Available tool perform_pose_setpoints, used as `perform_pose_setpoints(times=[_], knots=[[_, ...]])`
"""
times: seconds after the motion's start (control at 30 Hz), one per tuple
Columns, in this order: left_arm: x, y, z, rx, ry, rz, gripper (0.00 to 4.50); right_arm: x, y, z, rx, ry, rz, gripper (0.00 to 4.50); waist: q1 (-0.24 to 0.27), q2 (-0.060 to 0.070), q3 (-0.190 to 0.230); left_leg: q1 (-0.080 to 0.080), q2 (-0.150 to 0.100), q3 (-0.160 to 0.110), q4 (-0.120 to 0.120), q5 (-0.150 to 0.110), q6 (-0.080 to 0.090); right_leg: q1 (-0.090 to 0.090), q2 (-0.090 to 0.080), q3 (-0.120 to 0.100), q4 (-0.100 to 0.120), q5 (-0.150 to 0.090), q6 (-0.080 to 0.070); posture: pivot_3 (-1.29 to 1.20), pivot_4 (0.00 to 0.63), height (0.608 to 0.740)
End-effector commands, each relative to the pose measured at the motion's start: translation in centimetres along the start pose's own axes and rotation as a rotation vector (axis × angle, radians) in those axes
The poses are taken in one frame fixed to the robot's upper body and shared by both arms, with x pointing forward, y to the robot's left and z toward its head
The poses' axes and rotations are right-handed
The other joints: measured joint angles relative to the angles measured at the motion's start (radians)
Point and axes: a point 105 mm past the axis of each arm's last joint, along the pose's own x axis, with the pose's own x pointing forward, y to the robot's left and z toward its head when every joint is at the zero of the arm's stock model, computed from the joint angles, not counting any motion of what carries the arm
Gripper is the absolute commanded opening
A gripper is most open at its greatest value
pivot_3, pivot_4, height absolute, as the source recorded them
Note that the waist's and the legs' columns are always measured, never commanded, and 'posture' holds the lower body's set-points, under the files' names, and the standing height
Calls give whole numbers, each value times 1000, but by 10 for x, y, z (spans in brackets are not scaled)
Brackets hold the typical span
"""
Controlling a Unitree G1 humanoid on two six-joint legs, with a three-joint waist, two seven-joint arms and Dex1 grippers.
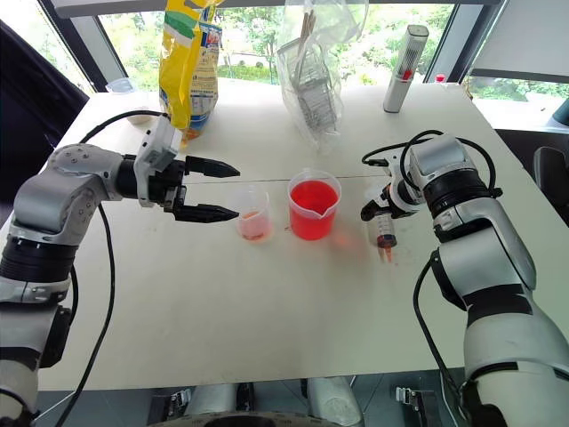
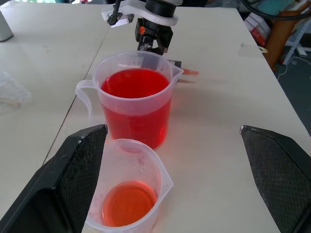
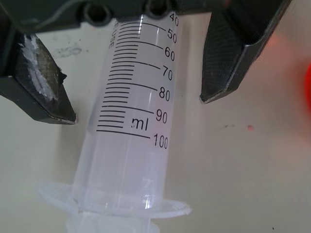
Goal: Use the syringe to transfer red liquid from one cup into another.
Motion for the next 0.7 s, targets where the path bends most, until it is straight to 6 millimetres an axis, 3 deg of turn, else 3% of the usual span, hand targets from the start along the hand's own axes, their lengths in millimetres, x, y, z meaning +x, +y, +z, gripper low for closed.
perform_pose_setpoints(times=[0.03, 0.1, 0.13, 0.23, 0.33, 0.43, 0.5, 0.6, 0.7], knots=[[-5, -1, 13, 64, -31, 22, 4500, 0, 4, 5, -38, -2, 7, 2614, -1, 0, 0, 0, 0, 0, 0, 0, 0, 0, 0, 0, 0, 0, 0, 0, 150, 739], [-5, -1, 12, 63, -34, 25, 4500, 1, 5, 5, -54, 9, 11, 1634, -1, 0, 0, 0, 0, 0, 0, 0, 0, 0, 0, 0, 0, 0, 0, 0, 150, 739], [-5, -1, 12, 63, -34, 25, 4500, 2, 6, 4, -59, 14, 13, 1386, -1, 0, 0, 0, 0, 0, 0, 0, 0, 0, 0, 0, 0, 0, 0, 0, 150, 739], [-4, 1, 13, 65, -38, 25, 4500, -3, 6, 5, -61, 13, 12, 1386, -1, 0, 0, 1, 0, 0, 0, 0, 0, 0, 0, 0, 1, 0, 0, 0, 150, 739], [-2, 4, 17, 70, -52, 18, 4500, -23, 2, 16, -50, -63, 8, 1386, 1, 1, 0, 0, 0, 0, 0, 0, 0, 0, 0, 0, 1, 0, 0, 0, 150, 739], [-2, 9, 23, 74, -68, 12, 4500, -73, 5, 48, -102, -364, 1, 1386, 5, 2, 1, -2, 0, -1, -1, 0, 0, -3, 0, 0, 1, 0, 0, 0, 150, 739], [0, 12, 25, 73, -73, 3, 4500, -114, 18, 61, -195, -601, -12, 1386, 10, 2, 1, -3, 0, -1, -1, 0, 0, -3, -1, -1, 0, 0, 0, 0, 150, 739], [3, 15, 28, 79, -76, -20, 4500, -165, 41, 66, -283, -906, -17, 1386, 12, 2, 1, -3, 0, -1, -2, 0, 0, -3, 0, -1, 0, 0, 0, 0, 150, 739], [7, 20, 31, 90, -77, -34, 4500, -204, 73, 66, -329, -1172, 96, 1386, 9, 2, 1, -2, 0, -2, -2, 0, 0, -2, 1, -1, 0, 0, 0, 0, 150, 739]])
